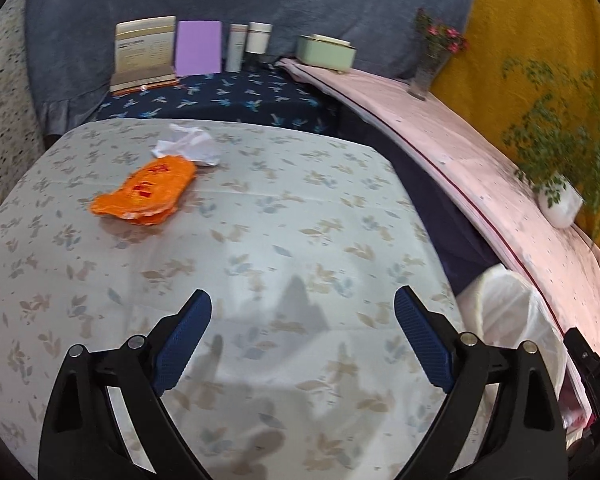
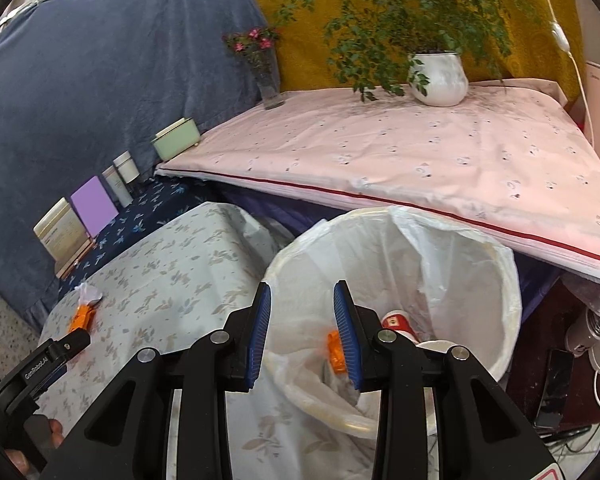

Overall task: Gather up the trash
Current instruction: 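Move both open tools back to the table toward the orange bag, then grasp the orange plastic bag with the left tool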

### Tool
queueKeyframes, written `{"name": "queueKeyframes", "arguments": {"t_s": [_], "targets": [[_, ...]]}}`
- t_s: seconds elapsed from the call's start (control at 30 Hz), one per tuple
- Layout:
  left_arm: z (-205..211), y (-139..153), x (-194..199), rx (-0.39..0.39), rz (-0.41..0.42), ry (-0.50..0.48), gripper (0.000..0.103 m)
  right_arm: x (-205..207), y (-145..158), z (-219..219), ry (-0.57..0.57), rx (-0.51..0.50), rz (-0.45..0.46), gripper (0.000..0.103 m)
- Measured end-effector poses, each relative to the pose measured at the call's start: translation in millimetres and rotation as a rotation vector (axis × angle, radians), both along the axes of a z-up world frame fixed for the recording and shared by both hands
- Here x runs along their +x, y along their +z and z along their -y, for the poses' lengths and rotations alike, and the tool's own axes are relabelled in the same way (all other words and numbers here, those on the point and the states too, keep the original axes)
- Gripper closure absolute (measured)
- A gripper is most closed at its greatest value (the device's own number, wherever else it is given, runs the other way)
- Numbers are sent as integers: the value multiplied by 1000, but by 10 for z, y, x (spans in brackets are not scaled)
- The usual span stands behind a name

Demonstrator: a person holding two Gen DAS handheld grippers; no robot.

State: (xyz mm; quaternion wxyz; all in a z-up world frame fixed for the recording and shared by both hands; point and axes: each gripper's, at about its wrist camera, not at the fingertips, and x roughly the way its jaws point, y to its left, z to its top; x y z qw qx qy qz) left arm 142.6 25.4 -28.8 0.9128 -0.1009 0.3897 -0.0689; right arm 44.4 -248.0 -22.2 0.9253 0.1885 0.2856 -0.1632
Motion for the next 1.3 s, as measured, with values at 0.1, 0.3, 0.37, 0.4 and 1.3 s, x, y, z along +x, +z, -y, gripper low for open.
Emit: {"name": "queueKeyframes", "arguments": {"t_s": [0.1,0.3,0.37,0.4,1.3], "targets": [[-210,-20,59,-4,-11,52,14,82,5,-144,37,3,-3,70],[-650,-70,193,-12,-31,159,14,303,-28,-510,123,14,-17,70],[-811,-90,246,-21,-41,200,14,386,-42,-639,153,15,-23,70],[-889,-101,275,-29,-46,220,14,415,-46,-697,166,12,-25,70],[-1663,-578,997,-177,-153,339,94,1749,-357,-2181,513,-37,-110,70]]}}
